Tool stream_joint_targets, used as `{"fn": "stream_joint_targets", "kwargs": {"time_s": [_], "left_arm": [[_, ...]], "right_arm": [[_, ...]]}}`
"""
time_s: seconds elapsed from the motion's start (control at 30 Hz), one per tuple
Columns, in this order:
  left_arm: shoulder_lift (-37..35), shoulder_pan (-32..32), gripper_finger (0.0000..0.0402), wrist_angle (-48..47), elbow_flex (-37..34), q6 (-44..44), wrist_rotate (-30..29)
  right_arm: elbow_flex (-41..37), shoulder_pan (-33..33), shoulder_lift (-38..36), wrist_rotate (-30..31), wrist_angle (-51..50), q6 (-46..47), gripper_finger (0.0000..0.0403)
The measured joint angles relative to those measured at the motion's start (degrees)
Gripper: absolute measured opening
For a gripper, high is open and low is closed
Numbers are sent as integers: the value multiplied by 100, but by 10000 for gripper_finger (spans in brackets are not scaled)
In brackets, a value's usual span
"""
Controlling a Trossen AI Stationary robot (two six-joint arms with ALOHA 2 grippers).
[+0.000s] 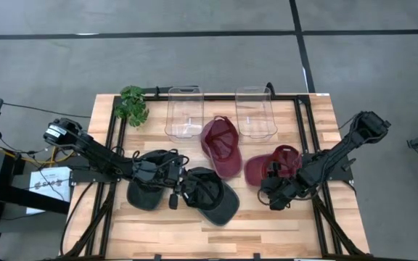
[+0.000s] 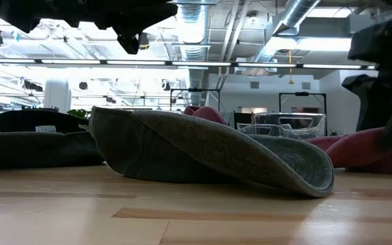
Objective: Pick & Place hat
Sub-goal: Put the right red cap into the right transparent bin
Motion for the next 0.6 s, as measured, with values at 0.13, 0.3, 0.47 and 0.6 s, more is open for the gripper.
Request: {"fn": "stream_joint_targets", "kwargs": {"time_s": [0.13,0.3,0.47,0.6], "left_arm": [[0,0,102,11,-1,1,-2],[0,0,102,13,-1,-1,-2],[0,0,102,13,-2,-1,-6],[0,0,102,13,-3,1,-9]], "right_arm": [[0,-127,294,59,3,27,149],[0,-200,380,121,100,33,57],[86,-164,182,208,142,28,17],[391,-13,-58,320,167,-245,6]]}}
